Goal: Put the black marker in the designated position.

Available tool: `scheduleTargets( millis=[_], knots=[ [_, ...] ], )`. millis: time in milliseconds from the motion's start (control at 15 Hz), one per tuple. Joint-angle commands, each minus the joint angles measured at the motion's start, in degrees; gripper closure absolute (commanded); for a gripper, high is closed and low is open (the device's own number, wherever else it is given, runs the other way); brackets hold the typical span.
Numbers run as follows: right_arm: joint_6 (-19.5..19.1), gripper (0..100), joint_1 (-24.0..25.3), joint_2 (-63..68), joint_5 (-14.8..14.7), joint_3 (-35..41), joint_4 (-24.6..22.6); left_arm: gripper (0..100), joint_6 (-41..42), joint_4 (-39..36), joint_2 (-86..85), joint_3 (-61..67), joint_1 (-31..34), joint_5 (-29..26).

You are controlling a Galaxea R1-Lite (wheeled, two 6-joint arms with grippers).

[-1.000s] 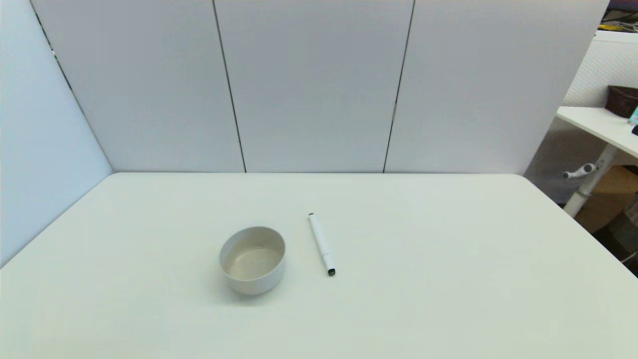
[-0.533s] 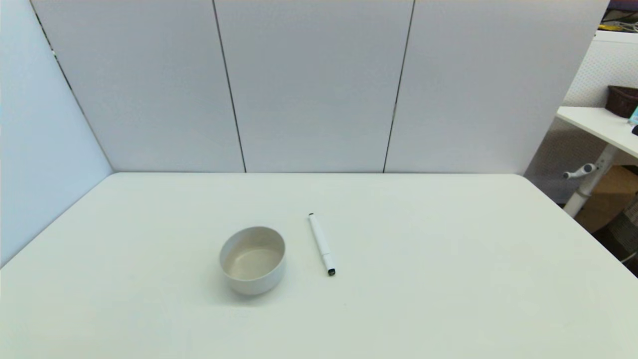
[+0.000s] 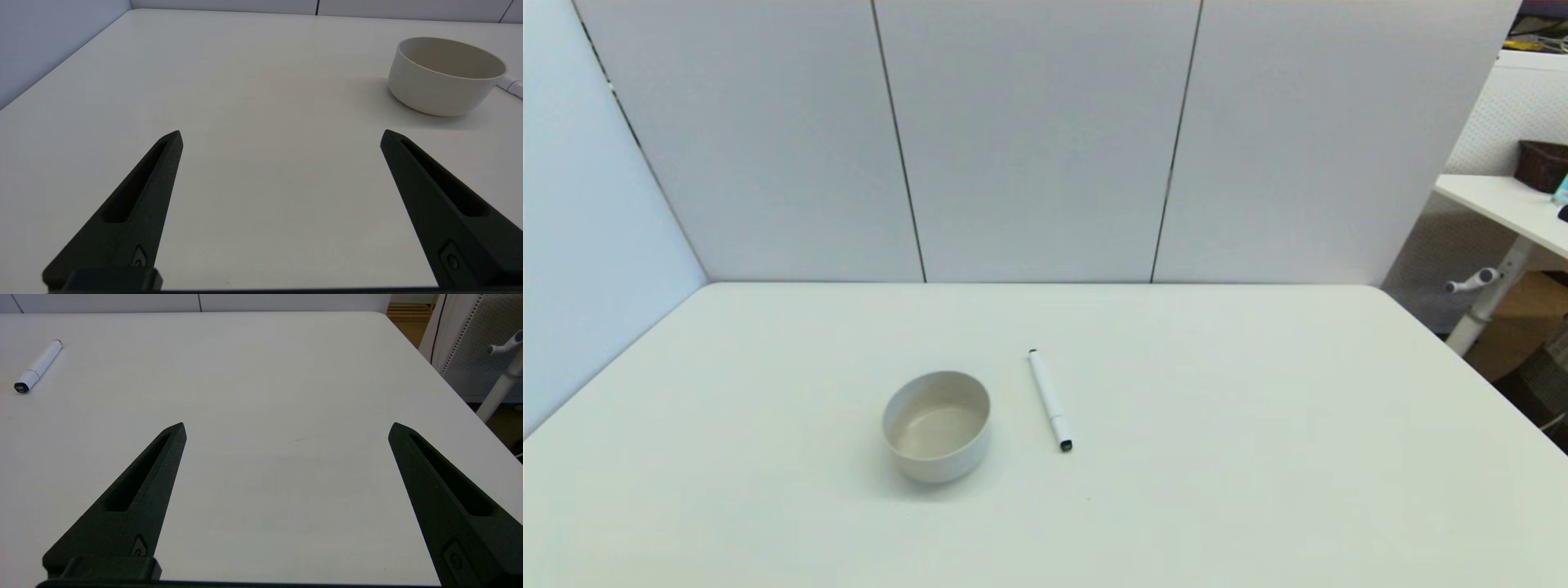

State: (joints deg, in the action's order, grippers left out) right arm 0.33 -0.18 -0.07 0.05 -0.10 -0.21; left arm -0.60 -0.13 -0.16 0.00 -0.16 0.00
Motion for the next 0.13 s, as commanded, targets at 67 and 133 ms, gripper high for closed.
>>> scheduleTargets(
  millis=[67,133],
  knots=[
    [0.11,0,0.01,0.07,0.04,0.10,0.03,0,-0.02,-0.04,0.16,0.00,-0.02,0.00],
    [0.11,0,0.01,0.07,0.04,0.10,0.03,0,-0.02,-0.04,0.16,0.00,-0.02,0.00]
  ],
)
